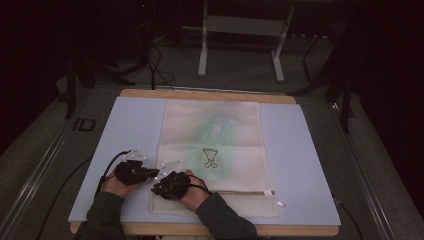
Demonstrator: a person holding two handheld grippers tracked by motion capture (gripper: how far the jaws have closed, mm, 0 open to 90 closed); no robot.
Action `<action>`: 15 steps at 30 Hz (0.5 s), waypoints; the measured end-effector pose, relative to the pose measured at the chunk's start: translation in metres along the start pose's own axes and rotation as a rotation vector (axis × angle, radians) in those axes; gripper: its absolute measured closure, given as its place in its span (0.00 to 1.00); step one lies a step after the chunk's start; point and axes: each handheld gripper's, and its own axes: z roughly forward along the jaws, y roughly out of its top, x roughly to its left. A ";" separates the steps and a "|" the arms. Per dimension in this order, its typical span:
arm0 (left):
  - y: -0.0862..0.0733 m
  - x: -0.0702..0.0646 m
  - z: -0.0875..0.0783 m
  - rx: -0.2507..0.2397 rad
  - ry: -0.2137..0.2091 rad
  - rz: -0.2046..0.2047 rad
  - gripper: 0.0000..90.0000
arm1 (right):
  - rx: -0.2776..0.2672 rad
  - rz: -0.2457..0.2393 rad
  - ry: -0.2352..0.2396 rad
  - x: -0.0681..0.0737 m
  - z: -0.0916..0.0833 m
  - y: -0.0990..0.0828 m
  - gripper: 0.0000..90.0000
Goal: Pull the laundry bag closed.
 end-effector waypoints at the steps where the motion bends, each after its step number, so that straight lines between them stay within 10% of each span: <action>1: 0.000 -0.002 0.000 0.002 -0.004 0.002 0.99 | 0.002 -0.003 -0.002 0.000 0.000 0.000 0.90; 15: -0.009 -0.009 -0.003 0.008 -0.022 -0.061 1.00 | 0.001 -0.028 -0.032 0.005 0.000 -0.001 0.91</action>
